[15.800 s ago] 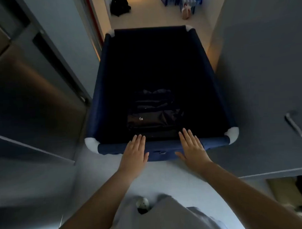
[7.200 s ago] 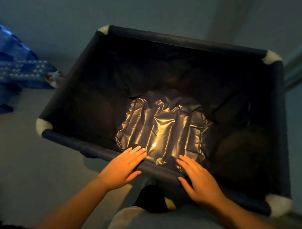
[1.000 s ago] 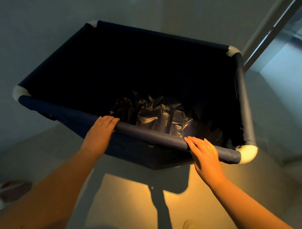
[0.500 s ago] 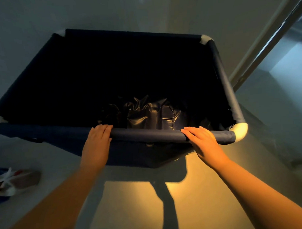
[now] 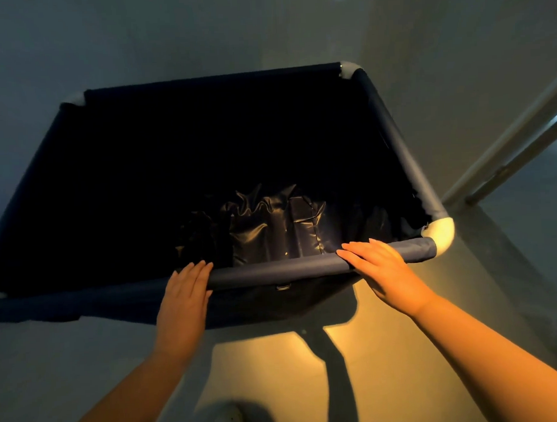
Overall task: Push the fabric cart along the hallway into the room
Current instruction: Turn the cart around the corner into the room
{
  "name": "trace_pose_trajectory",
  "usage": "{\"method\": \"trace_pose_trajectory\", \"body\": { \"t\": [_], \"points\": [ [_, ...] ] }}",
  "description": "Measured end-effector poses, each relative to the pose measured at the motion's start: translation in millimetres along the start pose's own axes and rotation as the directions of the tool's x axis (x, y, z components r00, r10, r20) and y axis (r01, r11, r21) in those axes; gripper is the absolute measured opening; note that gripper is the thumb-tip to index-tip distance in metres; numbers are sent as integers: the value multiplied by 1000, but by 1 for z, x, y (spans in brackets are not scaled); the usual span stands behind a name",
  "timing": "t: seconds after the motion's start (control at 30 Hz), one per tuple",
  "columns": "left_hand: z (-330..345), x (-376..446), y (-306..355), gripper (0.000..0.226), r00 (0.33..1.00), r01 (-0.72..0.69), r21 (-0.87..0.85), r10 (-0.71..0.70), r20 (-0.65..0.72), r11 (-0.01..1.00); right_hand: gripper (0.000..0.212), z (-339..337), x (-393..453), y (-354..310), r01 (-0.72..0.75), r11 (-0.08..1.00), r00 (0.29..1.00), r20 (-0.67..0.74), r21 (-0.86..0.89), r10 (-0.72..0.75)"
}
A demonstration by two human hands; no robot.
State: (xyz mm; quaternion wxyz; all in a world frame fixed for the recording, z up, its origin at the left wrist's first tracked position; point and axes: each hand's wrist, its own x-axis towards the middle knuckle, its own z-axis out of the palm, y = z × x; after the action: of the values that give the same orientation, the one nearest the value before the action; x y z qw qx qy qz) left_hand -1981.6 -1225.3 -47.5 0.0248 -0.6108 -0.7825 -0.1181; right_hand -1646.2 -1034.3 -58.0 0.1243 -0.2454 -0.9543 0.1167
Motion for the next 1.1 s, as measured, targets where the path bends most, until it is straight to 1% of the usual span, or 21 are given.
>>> {"method": "trace_pose_trajectory", "body": {
  "t": [0.17,0.3,0.4,0.47,0.5,0.53,0.6,0.67,0.73,0.83,0.9,1.03,1.1],
  "points": [
    [-3,-24,47,55,994,94,-41,-92,60,995,79,-16,-12,32,95,995,995,39,18,-96],
    [0,-35,82,52,983,175,-85,-169,72,981,72,-28,-19,57,164,986,983,74,25,-166],
    [2,-36,106,59,982,184,-110,-177,70,977,73,-38,-24,77,191,981,977,90,25,-192],
    [4,-36,122,64,977,200,-103,-190,97,974,73,-42,-29,91,211,977,973,91,18,-212],
    [5,-35,130,63,974,206,-101,-195,112,973,73,-44,-31,99,221,975,972,82,18,-222],
    [7,-34,138,56,974,212,-99,-202,104,972,74,-45,-33,107,230,973,970,72,20,-231],
    [11,-32,155,45,976,214,-95,-208,68,972,76,-48,-37,122,249,968,966,61,33,-250],
    [15,-27,172,43,977,211,-83,-207,52,974,77,-54,-42,138,255,965,964,60,55,-258],
    [22,-20,189,39,981,196,-27,-196,1,980,71,-59,-48,156,265,962,962,49,64,-268],
    [34,-9,218,57,980,200,14,-200,-24,980,54,-69,-54,188,273,959,958,66,68,-278],
    [39,0,236,57,981,193,41,-192,-30,980,50,-77,-59,207,287,955,954,70,72,-292],
    [44,21,271,55,985,172,56,-171,-16,984,67,-95,-69,241,271,960,959,69,70,-276],
    [47,33,285,54,987,162,44,-162,-14,986,68,-104,-73,254,251,966,965,67,62,-255]
  ]
}}
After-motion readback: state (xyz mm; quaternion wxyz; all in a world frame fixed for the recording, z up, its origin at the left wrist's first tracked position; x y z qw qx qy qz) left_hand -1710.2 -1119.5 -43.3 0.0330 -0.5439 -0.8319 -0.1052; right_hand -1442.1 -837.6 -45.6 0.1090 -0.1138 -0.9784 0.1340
